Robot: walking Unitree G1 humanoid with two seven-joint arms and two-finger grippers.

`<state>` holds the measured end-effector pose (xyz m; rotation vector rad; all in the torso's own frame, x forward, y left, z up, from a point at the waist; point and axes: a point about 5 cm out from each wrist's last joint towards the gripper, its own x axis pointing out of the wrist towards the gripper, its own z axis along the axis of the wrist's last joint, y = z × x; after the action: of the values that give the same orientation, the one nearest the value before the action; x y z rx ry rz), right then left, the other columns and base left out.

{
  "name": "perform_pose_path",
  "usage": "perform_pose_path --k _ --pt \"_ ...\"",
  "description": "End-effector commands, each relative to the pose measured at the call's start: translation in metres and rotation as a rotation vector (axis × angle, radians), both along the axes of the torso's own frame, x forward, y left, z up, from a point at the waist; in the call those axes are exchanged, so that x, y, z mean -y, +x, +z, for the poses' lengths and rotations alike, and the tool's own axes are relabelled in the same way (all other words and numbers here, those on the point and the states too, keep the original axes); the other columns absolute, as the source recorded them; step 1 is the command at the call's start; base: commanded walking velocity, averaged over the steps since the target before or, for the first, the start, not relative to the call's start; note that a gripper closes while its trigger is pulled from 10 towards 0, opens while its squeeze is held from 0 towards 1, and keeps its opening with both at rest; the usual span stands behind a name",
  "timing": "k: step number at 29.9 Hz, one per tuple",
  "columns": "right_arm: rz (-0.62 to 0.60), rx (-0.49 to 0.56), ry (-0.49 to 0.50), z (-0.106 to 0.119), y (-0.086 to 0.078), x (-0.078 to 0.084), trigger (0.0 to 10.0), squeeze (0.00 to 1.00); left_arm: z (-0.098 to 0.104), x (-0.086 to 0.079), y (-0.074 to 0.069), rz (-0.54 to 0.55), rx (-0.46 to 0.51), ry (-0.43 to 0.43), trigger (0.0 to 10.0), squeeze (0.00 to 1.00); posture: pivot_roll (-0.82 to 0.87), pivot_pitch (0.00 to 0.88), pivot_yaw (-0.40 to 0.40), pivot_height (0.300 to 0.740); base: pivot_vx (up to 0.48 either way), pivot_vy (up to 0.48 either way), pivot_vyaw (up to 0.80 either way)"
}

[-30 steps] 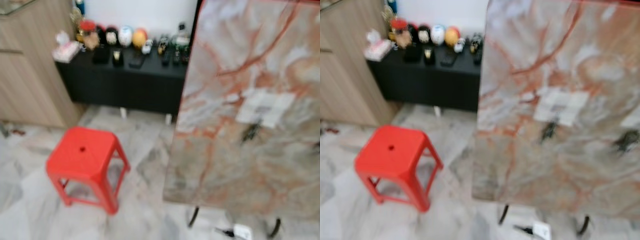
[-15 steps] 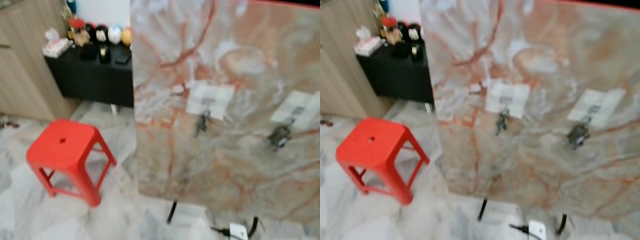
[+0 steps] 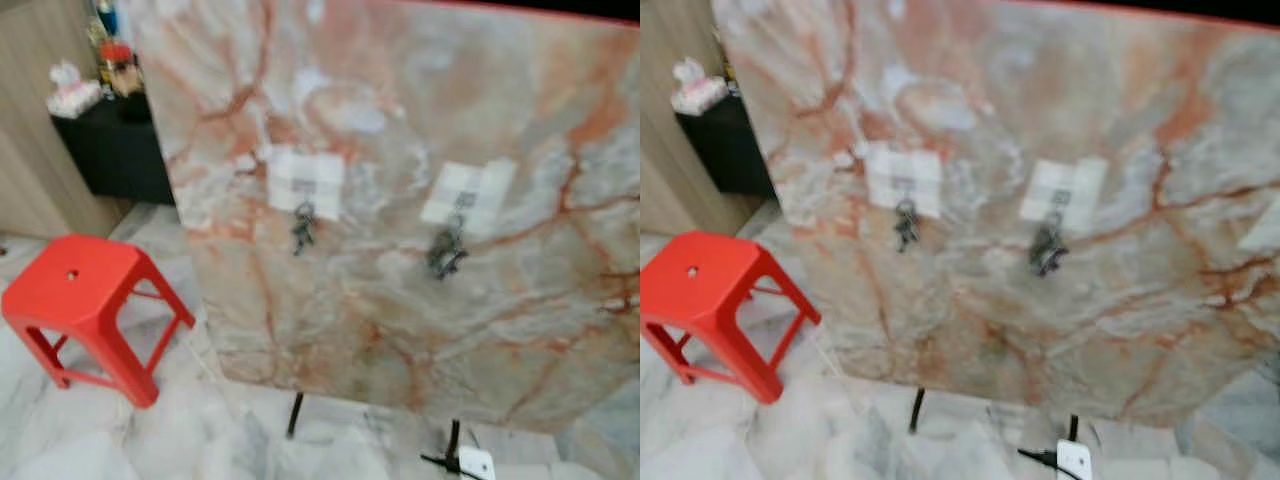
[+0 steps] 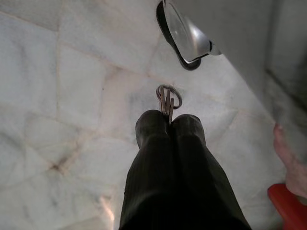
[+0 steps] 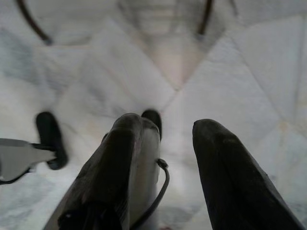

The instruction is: Hang keys on a hook

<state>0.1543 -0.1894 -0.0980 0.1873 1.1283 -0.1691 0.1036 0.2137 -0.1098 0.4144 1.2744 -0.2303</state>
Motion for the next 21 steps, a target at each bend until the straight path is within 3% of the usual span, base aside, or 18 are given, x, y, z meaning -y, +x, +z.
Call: perform_pose_path --k 1,12,21 --pt "-0.031 -0.022 -0.014 -0.002 -0.011 0.012 10.0 0.00 -0.002 0.005 -0.004 -0.023 -0.020 -0.009 10.0 0.00 0.12 0.095 -0.037 0.740 0.000 -0.390 0.00" --pt "-0.054 -0.026 -0.012 -0.003 -0.015 0.014 10.0 0.00 -0.001 0.000 -0.006 -0.042 -0.026 0.006 10.0 0.00 0.14 0.062 -0.018 0.740 0.000 -0.389 0.00" --pt "-0.038 -0.038 0.008 -0.007 -0.019 -0.004 10.0 0.00 -0.001 -0.002 -0.003 -0.076 -0.025 0.023 10.0 0.00 0.12 0.000 0.017 0.740 0.000 -0.390 0.00"
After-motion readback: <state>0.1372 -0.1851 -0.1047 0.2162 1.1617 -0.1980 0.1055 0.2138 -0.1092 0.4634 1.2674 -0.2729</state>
